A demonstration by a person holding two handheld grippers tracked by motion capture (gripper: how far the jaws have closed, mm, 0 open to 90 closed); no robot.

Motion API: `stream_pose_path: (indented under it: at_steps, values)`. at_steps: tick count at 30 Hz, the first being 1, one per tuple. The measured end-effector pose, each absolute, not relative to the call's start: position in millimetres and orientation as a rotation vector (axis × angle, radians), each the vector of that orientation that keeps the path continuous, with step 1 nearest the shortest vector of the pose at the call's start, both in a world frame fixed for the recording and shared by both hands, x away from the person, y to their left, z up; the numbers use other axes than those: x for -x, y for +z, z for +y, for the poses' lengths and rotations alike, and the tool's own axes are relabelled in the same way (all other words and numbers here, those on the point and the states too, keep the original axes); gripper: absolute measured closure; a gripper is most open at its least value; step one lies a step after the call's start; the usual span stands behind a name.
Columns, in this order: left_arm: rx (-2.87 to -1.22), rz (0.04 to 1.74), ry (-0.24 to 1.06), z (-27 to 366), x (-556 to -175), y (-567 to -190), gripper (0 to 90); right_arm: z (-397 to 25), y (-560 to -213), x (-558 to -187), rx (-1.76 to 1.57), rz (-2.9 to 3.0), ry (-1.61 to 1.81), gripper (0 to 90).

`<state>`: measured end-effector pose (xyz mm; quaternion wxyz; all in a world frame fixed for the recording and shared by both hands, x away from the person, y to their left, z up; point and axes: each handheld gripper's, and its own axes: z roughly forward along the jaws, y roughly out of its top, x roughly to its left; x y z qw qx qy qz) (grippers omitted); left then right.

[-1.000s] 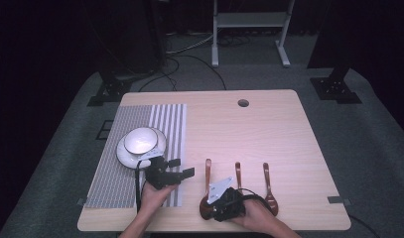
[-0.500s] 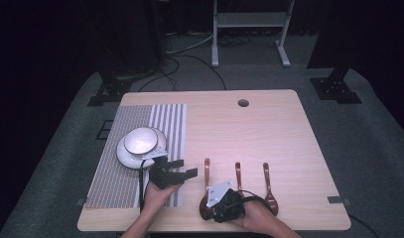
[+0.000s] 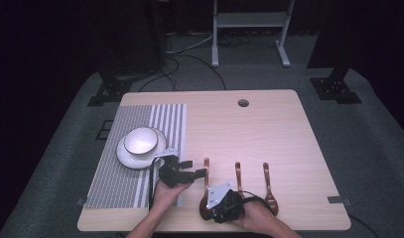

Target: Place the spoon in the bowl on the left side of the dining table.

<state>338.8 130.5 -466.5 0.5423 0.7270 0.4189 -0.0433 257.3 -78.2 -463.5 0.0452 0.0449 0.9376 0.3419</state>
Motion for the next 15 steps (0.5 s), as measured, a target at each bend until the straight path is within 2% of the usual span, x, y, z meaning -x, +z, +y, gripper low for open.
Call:
stream_pose_path:
  at_steps: [11, 12, 15]
  values:
    - [-1.784, 1.006, -0.130, 115.3, -342.4, -471.9, 16.3, -76.6, -462.4, -256.1, -0.118, 2.863, 1.022, 67.0]
    - [-1.787, 1.018, -0.155, 113.7, -344.6, -473.8, 21.9, -76.4, -462.3, -256.1, -0.113, 2.863, 1.021, 67.0]
    - [-1.773, 1.020, -0.188, 112.0, -348.1, -474.9, 29.0, -76.5, -462.4, -255.8, -0.111, 2.860, 1.021, 67.0]
